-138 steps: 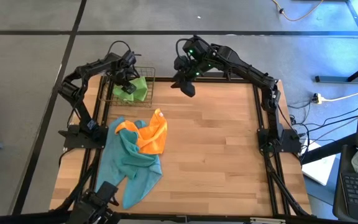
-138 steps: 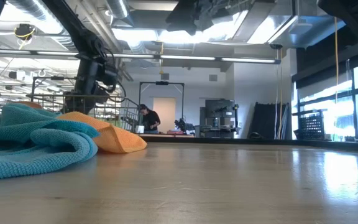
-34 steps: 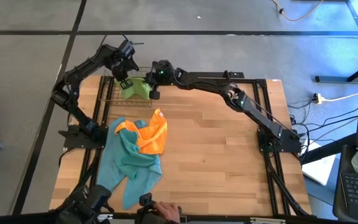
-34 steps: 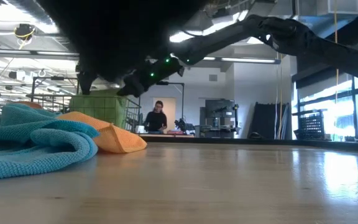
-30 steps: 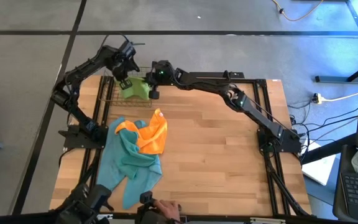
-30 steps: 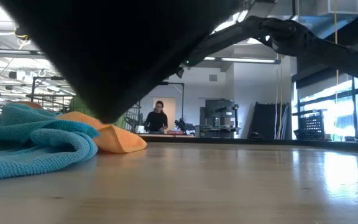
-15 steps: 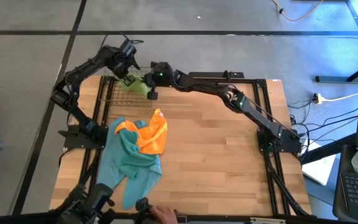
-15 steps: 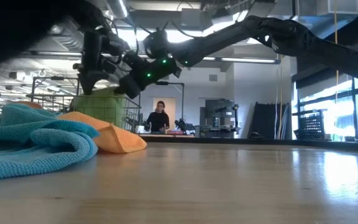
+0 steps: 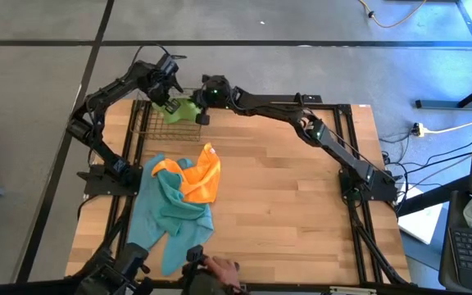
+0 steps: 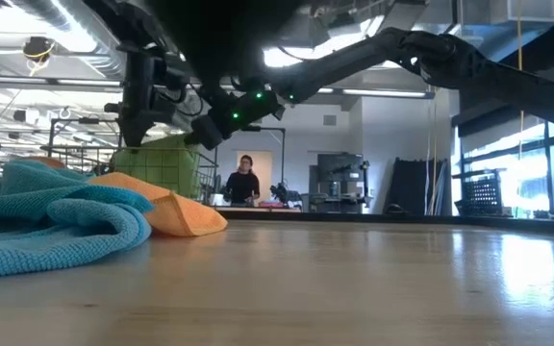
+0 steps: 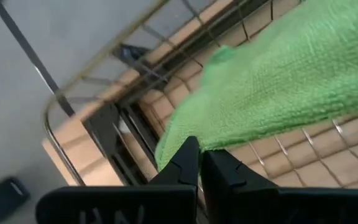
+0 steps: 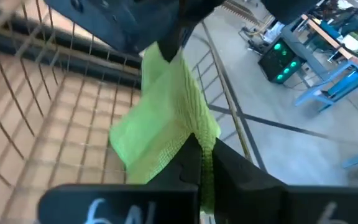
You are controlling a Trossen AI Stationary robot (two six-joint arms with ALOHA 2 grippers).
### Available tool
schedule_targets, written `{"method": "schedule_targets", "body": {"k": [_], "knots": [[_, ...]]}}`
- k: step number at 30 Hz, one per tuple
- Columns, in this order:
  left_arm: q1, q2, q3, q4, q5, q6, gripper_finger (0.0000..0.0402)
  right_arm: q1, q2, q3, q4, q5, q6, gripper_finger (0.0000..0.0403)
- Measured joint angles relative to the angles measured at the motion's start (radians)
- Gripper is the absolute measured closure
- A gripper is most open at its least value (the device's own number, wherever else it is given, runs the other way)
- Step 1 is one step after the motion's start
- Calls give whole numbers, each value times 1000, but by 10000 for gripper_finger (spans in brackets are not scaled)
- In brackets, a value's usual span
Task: Fold microfiber towels
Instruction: Put the folded green microfiber cloth into the wire basket
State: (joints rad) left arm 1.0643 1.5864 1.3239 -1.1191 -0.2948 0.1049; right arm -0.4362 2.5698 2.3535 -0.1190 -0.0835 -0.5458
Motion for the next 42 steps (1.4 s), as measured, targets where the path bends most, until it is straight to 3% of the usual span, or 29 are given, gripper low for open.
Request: {"method": "schedule_targets", "body": {"k": [4, 12, 29, 37, 42], "knots": [[0, 0, -8, 100, -63, 40, 401, -25, 0, 0, -29, -1, -66, 390], [11, 3, -10, 243, -85, 54, 401, -59, -4, -1, -16, 5, -80, 385], [22, 5, -11, 310, -95, 96, 401, -69, 2, 2, 25, -25, -88, 392], [20, 4, -178, 265, -57, 107, 401, -44, 10, -51, 19, -97, -141, 387], [15, 5, -218, 298, -122, 83, 401, -51, 6, -85, 32, -121, -142, 393]]}}
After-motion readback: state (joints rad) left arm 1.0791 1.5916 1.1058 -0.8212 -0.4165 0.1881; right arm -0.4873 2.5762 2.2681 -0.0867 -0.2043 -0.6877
